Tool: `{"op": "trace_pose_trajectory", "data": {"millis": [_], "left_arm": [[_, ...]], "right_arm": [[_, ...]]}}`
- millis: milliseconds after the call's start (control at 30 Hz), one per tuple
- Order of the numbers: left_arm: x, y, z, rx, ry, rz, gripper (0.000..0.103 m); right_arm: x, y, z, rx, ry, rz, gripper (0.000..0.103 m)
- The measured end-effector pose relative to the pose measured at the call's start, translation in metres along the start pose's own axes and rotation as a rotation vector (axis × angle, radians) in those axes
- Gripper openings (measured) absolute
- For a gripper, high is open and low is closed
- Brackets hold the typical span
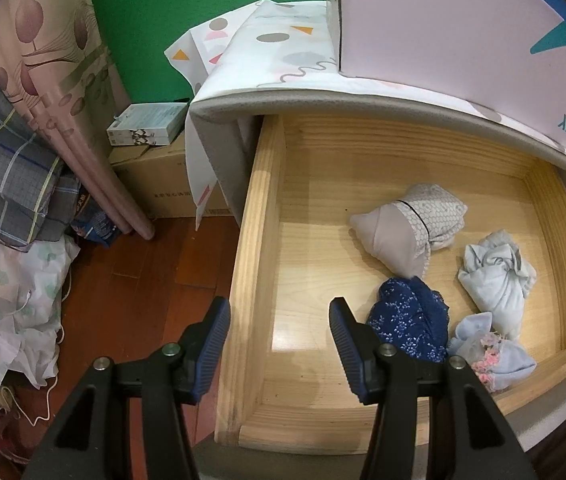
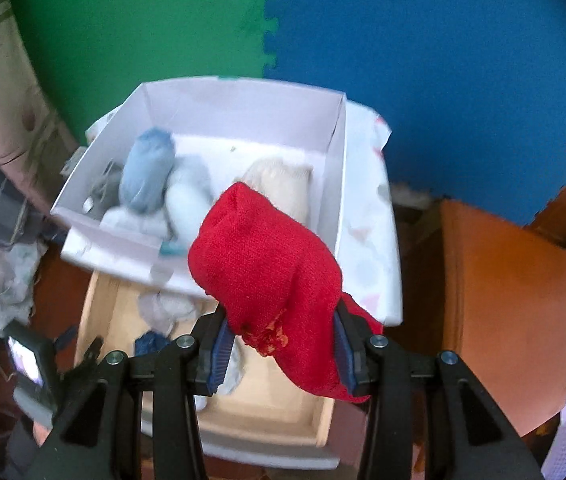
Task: Take underwear out of drawer
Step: 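Lift the red garment with the right tool into the white box and release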
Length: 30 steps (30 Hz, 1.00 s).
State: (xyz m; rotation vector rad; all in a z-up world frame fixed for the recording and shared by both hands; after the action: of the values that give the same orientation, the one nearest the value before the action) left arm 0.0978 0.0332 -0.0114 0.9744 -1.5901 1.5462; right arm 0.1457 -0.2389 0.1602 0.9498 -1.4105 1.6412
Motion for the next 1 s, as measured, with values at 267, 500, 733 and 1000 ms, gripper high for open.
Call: {"op": "trace_pose_trajectory", "data": {"millis": [267, 500, 733, 1000], "left_arm": [[0.0, 0.0, 0.002, -0.005, 0.003, -0.003, 0.053], [0.0, 0.0, 0.004, -0.01, 0.002, -0.005, 0.053], [0.0, 0.0, 0.004, -0.009, 0.006, -0.008, 0.053], [-0.001, -0.001, 0.003, -0.01, 0.009, -0.012, 0.053]], "right_arm": [[-0.038, -0.043, -0.008, 0.044, 0.099, -0.023, 0.04], [-0.064, -0.063, -0.016, 0.07, 0.125, -0.033, 0.04], [-0.093, -0.069, -0.028, 0.026, 0.03, -0.085, 0.04], [-0.109, -0.068, -0.046, 0.046, 0.037, -0.118, 0.058]]}}
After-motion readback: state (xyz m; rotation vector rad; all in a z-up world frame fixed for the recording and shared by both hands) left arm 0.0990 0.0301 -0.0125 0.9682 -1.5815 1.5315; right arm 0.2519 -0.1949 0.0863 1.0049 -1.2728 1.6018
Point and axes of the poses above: each gripper's, at about its wrist camera, not at the fingertips, and x roughly against the way its jaws point, z to its right, y to its underside, the point moved 3 cm from there along -x, roughly the way its jaws point, and after that the axes turned 8 degrees about x, right-handed, at the moved point
